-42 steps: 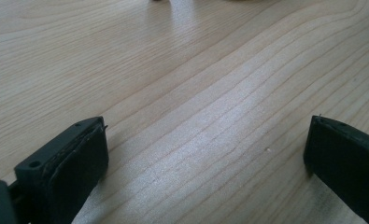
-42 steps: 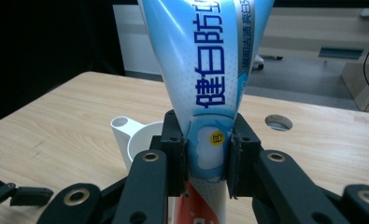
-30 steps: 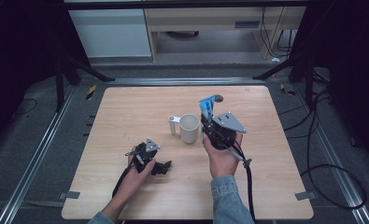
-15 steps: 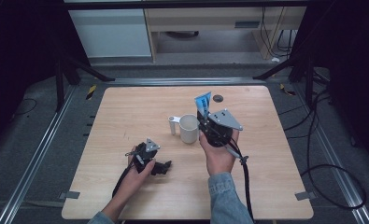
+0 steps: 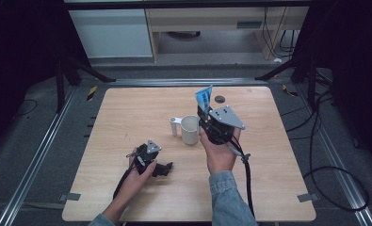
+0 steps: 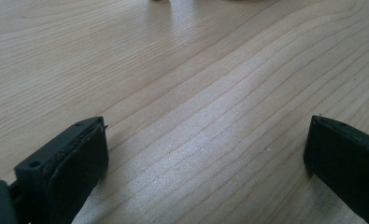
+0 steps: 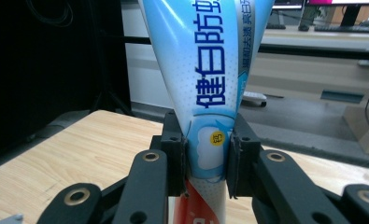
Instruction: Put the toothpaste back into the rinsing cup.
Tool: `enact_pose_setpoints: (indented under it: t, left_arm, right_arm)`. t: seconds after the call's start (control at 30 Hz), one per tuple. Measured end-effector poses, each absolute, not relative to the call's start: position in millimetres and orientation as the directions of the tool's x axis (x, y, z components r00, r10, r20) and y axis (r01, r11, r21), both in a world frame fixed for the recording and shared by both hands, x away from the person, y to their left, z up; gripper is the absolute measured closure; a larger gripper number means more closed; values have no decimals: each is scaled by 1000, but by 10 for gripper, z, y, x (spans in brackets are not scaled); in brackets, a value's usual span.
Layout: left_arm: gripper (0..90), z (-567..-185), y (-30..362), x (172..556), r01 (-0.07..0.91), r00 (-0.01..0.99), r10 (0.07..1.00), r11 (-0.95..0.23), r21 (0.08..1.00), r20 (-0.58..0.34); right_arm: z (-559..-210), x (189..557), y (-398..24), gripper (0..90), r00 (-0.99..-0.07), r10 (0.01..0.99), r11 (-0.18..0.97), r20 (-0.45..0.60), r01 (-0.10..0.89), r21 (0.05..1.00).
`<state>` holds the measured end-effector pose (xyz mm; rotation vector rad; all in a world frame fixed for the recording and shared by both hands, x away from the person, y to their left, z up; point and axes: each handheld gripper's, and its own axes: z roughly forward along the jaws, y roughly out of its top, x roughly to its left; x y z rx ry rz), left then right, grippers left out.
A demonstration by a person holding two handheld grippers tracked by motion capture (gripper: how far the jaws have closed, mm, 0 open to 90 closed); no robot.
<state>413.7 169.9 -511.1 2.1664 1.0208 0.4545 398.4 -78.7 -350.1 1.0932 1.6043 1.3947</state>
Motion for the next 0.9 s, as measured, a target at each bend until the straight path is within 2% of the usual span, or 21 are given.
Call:
enact_pose_setpoints:
  t: [0.43, 0.9]
  left_arm:
    - [0, -5111, 1699, 4137, 536, 630, 777, -453, 712, 21]
    - [0, -5111, 1696, 4139, 537, 628, 778, -451, 713, 19]
  right_arm:
    - [-3420, 4058, -869, 724, -356, 934, 33, 16, 131, 991]
    - [-3335, 4222, -782, 724, -359, 933, 25, 18, 114, 993]
